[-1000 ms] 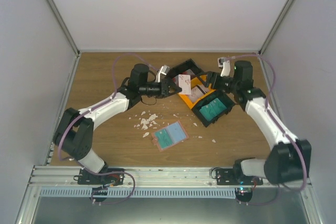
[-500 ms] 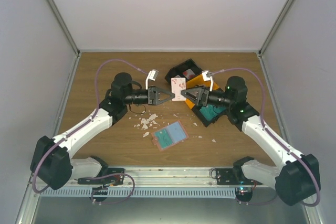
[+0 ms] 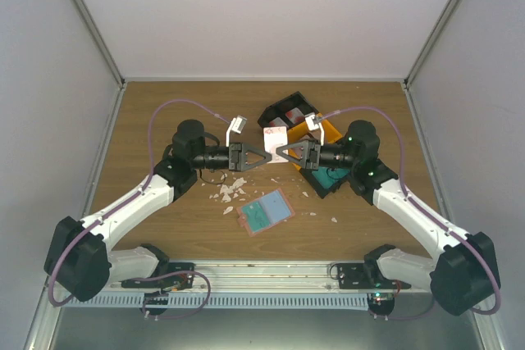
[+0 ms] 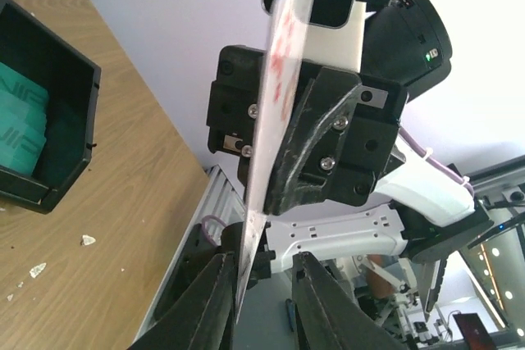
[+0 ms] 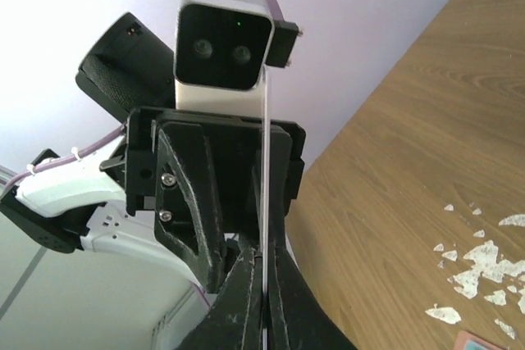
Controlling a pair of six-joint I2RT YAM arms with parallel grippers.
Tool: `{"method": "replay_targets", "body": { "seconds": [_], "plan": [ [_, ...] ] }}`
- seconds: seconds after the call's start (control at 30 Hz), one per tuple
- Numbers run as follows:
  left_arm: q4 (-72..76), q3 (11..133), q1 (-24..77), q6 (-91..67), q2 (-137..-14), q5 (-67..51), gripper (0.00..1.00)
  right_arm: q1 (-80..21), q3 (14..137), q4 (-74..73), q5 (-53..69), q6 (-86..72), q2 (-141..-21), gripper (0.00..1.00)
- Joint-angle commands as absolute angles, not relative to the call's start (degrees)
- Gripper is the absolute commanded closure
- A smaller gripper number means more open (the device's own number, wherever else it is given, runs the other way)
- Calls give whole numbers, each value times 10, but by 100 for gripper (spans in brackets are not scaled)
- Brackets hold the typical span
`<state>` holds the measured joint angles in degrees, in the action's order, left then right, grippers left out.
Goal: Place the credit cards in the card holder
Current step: Insert the credit card into the card holder.
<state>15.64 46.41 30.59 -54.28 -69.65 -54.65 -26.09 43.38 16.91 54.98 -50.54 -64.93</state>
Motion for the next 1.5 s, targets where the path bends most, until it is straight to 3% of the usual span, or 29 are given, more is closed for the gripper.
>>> {"method": "replay_targets", "body": {
  "seconds": [0.0,0.13,0.33,0.37,0.43,0.53,0.6,0.8,1.03,1.47],
  "plan": [
    [171,452,305,-512,-679,-554,79,-268,447,99,588,-463,-656,99],
    [171,443,304,-498,-679,-552,81,-271,437,74,616,-448,-648,99],
    [194,425,304,-500,-684,-557,100,-277,412,87,637,-455,-649,99],
    [196,421,304,-500,-683,-557,100,-278,407,87,634,-453,-648,92],
    [188,409,304,-492,-680,-549,100,-278,395,80,614,-447,-645,61],
    [117,393,304,-452,-668,-495,100,-277,388,25,547,-408,-628,39],
    [62,376,304,-424,-651,-434,100,-277,381,-40,471,-369,-607,32],
    [14,287,324,-445,-594,-288,100,-290,369,-193,219,-337,-598,34],
    [77,218,407,-549,-602,-197,100,-348,394,-278,44,-330,-678,34],
    [113,190,466,-652,-675,-128,100,-402,388,-160,106,-314,-825,32]
  ]
}}
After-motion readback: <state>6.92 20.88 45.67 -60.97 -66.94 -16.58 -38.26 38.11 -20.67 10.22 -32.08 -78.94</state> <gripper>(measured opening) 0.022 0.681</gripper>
